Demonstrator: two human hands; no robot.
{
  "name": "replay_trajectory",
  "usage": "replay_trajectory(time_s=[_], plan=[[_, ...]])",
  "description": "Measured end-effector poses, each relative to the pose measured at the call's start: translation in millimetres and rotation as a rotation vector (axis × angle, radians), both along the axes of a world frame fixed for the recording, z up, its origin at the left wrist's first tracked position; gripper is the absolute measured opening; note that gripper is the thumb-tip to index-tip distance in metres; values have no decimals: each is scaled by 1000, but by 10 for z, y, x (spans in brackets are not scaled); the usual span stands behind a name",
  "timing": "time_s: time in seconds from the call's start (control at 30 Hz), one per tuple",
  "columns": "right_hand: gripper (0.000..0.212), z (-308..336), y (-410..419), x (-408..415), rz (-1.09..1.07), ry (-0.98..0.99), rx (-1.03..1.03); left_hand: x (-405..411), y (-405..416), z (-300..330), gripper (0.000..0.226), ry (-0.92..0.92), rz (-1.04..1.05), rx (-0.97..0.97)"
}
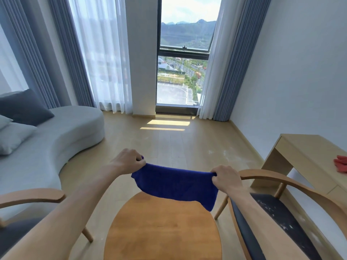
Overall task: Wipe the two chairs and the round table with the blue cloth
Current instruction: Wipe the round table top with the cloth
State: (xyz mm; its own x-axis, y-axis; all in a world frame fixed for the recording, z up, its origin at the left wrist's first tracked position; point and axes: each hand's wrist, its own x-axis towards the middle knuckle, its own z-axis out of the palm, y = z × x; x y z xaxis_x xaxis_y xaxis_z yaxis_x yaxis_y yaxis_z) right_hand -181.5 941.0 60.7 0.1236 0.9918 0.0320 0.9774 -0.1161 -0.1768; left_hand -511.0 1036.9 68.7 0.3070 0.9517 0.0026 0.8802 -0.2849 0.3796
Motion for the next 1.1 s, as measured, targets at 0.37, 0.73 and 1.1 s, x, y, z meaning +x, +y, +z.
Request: replay_trajectory(time_s=[0.37, 0.73, 1.1], plan=[[30, 145, 274, -772, 84, 537, 45, 770, -196, 132, 21, -66, -152, 84], [22, 248, 296, -851, -66, 976, 85, 1046, -220, 39, 16, -273, -282, 77], [25, 252, 301, -653, -2, 968, 14, 1034, -231, -15, 29, -345, -357, 51]])
